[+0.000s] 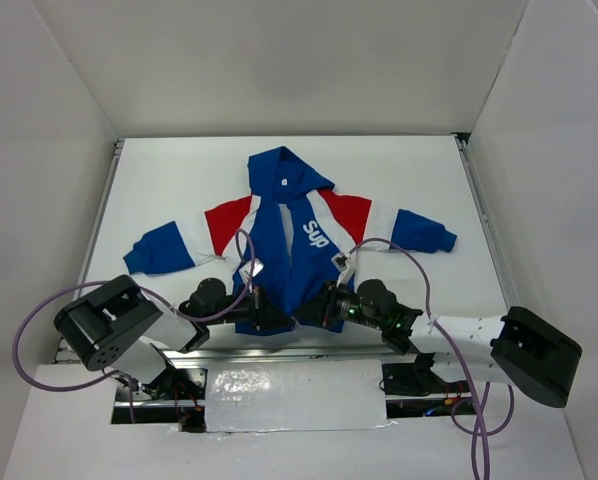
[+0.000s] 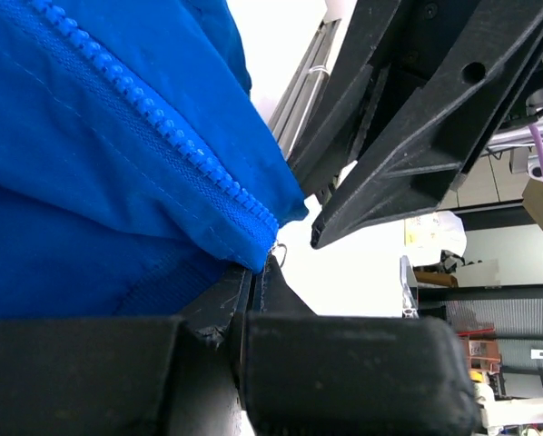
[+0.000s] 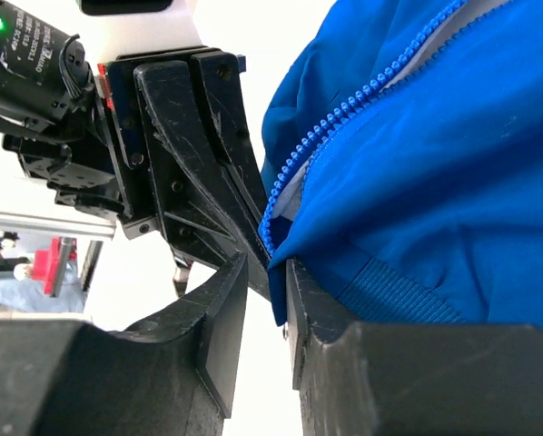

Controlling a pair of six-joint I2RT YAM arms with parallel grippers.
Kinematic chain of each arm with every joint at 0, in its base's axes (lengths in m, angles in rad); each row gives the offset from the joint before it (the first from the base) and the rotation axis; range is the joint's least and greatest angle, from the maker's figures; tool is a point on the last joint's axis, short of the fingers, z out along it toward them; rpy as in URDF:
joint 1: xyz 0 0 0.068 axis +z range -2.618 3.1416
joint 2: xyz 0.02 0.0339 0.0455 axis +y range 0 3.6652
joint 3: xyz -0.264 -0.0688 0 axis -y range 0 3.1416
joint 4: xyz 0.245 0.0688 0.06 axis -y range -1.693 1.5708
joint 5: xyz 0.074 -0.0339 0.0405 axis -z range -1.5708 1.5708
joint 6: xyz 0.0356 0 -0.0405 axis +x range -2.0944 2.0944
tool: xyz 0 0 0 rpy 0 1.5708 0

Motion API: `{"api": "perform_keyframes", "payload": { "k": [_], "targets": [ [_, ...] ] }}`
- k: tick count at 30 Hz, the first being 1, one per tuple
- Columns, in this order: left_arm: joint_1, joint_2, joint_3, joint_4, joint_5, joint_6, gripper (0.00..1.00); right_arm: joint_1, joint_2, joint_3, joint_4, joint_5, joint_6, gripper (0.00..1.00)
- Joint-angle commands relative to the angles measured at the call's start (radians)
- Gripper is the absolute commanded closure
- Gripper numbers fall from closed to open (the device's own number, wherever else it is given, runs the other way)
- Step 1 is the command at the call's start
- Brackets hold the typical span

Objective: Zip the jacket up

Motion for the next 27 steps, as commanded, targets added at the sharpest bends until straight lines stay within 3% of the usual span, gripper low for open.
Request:
{"api": "perform_keyframes", "payload": {
  "k": [1, 5, 10, 15, 19, 21, 25, 27],
  "targets": [
    [-0.004, -0.043, -0.004, 0.254, 0.016, 0.016, 1.00, -0.001, -0.035, 0.015, -0.008, -0.022, -0.052, 0.68],
    [-0.004, -0.115, 0.008, 0.126, 0.001, 0.059, 1.00, -0.002, -0.052, 0.021, -0.061, -0.005, -0.075, 0.60],
    [-0.004, -0.152, 0.005, 0.090, -0.014, 0.079, 1.00, -0.001, -0.012, 0.023, -0.029, -0.042, -0.078, 0.60],
    [-0.004, -0.136, 0.002, 0.111, -0.004, 0.071, 1.00, -0.001, 0.009, 0.012, 0.045, -0.079, -0.066, 0.79],
    [-0.004, -0.138, -0.006, 0.102, -0.014, 0.079, 1.00, -0.001, -0.006, 0.009, 0.057, -0.101, -0.069, 0.80],
    [-0.004, -0.146, -0.006, 0.096, -0.014, 0.087, 1.00, -0.002, -0.017, 0.004, 0.057, -0.104, -0.069, 0.78],
    [-0.004, -0.166, -0.007, 0.072, -0.014, 0.101, 1.00, -0.007, -0.055, -0.003, 0.033, -0.091, -0.074, 0.59],
    [-0.004, -0.179, -0.007, 0.065, -0.011, 0.107, 1.00, -0.017, -0.072, -0.013, 0.034, -0.093, -0.069, 0.58]
  ]
}}
